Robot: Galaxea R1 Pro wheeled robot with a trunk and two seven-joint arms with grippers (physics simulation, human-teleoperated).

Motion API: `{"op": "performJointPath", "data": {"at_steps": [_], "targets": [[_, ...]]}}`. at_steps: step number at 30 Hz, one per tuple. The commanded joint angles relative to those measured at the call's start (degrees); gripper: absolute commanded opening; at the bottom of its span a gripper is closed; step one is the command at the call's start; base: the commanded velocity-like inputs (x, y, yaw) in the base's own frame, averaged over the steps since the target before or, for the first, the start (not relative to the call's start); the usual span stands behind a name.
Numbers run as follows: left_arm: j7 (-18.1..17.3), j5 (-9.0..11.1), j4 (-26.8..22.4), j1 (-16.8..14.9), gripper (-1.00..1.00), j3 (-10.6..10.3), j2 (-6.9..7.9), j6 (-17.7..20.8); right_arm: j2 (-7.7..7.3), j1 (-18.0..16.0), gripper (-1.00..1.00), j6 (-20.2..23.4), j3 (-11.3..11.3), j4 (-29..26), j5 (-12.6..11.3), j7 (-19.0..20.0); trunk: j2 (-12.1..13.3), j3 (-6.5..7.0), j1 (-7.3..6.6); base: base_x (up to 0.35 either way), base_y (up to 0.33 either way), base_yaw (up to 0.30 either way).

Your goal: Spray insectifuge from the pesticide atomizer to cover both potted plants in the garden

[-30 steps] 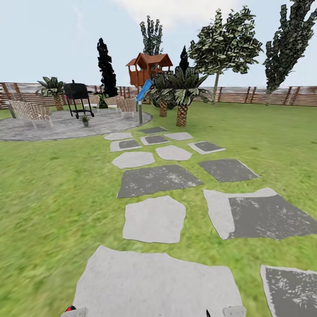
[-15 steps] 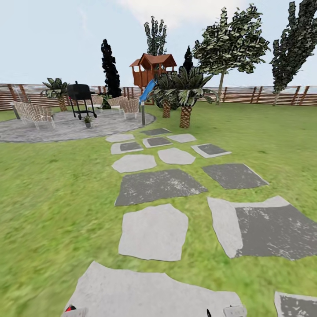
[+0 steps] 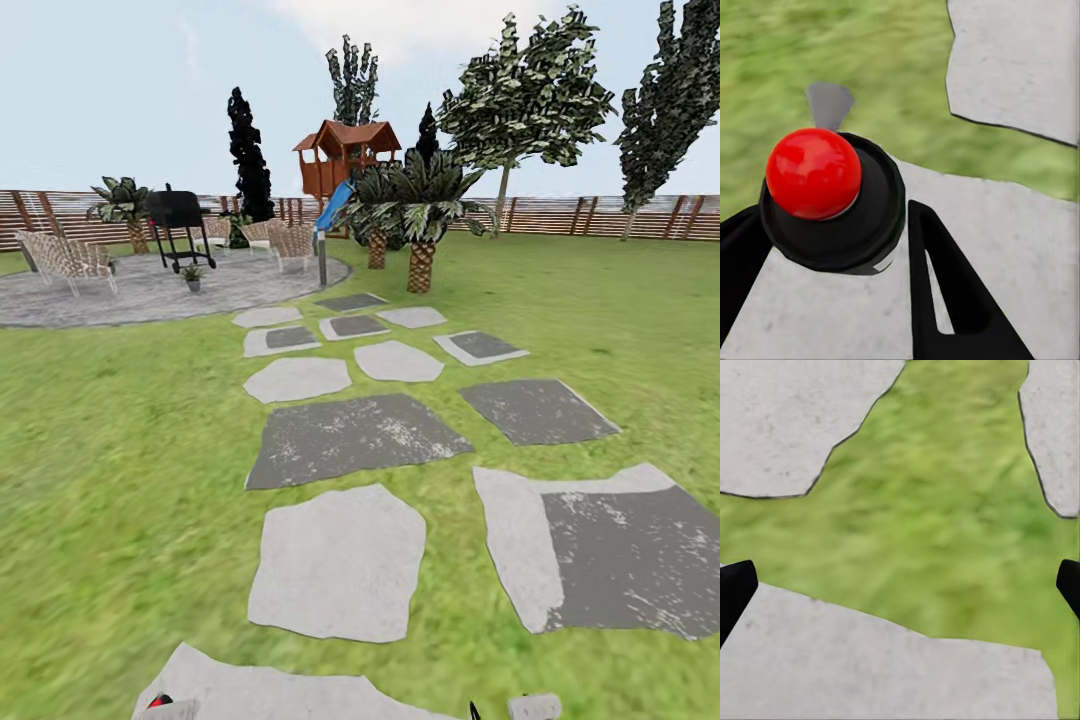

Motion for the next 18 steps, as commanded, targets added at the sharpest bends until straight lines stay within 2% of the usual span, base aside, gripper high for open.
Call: {"op": "performJointPath", "data": {"at_steps": [1,13,18], "targets": [[-0.02,0.50,0.02,-0.04,-1.00,-0.14,0.01,-0.18,-0.01,-0.03,1.00,-0.15,-0.03,0.04,0.34,0.00,-0.02,-0.05,0.02,0.340,-0.087,0.000],[0.02,0.55,0.02,-0.03,-1.00,-0.13,0.01,-0.18,0.12,-0.03,1.00,-0.06,-0.03,0.04,0.30,0.06,-0.02,-0.05,0.02,0.340,-0.064,0.000],[0.06,0.56,0.02,-0.05,-1.00,-0.13,0.01,-0.18,0.32,-0.03,1.00,-0.06,-0.03,0.04,0.26,-0.02,-0.02,-0.05,0.02,0.340,-0.002,0.156]]}}
